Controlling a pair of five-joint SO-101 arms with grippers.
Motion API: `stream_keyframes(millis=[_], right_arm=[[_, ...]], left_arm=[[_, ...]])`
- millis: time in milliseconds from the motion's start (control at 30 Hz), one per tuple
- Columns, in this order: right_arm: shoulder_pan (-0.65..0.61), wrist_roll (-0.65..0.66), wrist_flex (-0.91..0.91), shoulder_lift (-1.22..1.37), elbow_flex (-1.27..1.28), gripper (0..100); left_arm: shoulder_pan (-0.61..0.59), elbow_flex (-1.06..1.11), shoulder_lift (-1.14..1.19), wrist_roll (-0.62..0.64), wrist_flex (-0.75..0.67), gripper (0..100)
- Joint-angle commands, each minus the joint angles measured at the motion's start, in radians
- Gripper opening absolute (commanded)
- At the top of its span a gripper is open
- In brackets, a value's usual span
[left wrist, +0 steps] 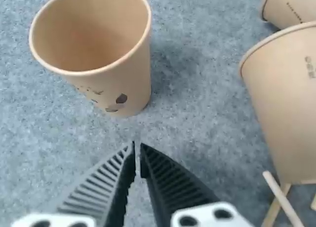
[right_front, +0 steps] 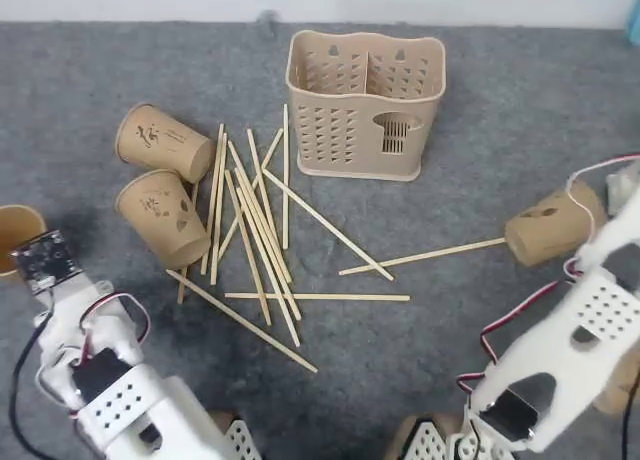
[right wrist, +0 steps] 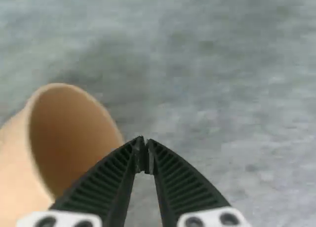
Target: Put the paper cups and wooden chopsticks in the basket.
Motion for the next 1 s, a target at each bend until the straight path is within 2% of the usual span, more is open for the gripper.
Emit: stream_keyframes(millis=[0, 167, 367, 667, 967], right_arm=[[-0.082, -0.012, 0.170, -0.024, -0.106, 0.9], [-0.127, -0.014, 0.211, -0.027, -0.112, 0.9], [-0.143, -0.006, 0.211, -0.104, 0.012, 0.9], [-0.219, -0.003, 0.208, -0.414, 0.381, 0.9], [-0.354, -0.006, 0.206, -0.713, 0.727, 0.9]], left_arm=[[0.009, -0.002, -0.015, -0.008, -0.025, 2], [0.009, -0.002, -0.015, -0.008, -0.026, 2], [0.009, -0.002, -0.015, -0.008, -0.028, 2], [0.009, -0.002, -0.015, -0.008, -0.029, 2], [0.009, -0.002, -0.015, -0.008, -0.028, 2]])
